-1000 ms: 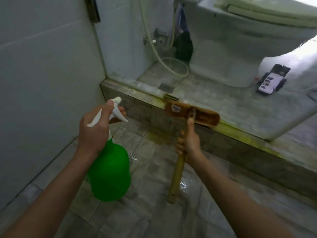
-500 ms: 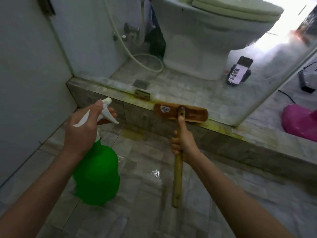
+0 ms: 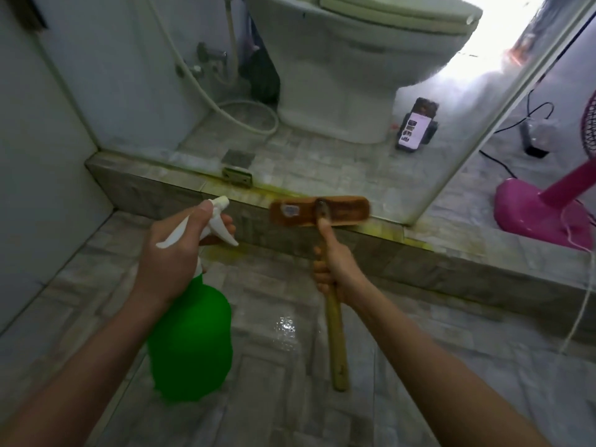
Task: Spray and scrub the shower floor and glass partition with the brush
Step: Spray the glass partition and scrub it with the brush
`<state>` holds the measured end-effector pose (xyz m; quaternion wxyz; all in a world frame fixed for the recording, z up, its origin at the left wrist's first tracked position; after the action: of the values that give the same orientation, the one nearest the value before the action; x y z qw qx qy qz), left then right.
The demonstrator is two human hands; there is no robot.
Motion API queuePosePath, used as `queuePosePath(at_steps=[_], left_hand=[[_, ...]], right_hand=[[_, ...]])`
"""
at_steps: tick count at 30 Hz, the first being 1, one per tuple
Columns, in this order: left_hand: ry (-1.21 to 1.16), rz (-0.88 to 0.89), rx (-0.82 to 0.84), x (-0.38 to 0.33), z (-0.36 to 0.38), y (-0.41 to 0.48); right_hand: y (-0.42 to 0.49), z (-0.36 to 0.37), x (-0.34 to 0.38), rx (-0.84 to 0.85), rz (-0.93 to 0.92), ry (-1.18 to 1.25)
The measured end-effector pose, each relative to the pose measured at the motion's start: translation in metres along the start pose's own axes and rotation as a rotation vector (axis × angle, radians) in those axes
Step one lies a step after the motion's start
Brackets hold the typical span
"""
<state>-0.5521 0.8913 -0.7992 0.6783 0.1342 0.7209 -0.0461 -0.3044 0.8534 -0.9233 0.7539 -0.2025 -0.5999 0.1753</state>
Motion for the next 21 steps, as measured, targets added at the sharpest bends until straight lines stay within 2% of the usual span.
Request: queuePosePath(at_steps=[4,6,10,14,19,21], left_hand=[[-0.047,0.012,-0.056,-0.008,-0.014,0.0],[-0.047,0.019,-0.092,-0.013,-0.026,-0.003],[-0.035,-0.003,-0.164,-0.02,-0.05,-0.014],[0.037,-0.012,-0.241,-0.039,-0.073,-0.024],[0.021,0.058,-0.314,-0.066,-0.101,-0.033],[-0.001,0.08,-0.321,-0.073,-0.111,-0.033]], right_hand=[[-0.018,-0.042,-0.008,-0.098,-0.019,0.118],[-0.007,-0.017,-0.004,-0.072,-0.028,0.144],[0.029,0.058,0.005,-0.007,-0.064,-0.016],[0.056,0.123,0.017,0.016,-0.069,-0.039],[0.058,0.155,0.058,-0.018,-0.238,-0.007],[0.057,0.162,0.065,-0.041,-0.234,0.013]])
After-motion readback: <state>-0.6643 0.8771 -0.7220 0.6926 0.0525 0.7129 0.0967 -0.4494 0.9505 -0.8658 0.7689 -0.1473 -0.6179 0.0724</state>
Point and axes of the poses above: each hand's wrist, its own y-axis towards the middle knuckle, its own z-axis out of the palm, x = y × z, the point moved 10 cm from there along y, towards the middle knuckle, and after that the axes turned 12 degrees about x, right-handed, at the moved point
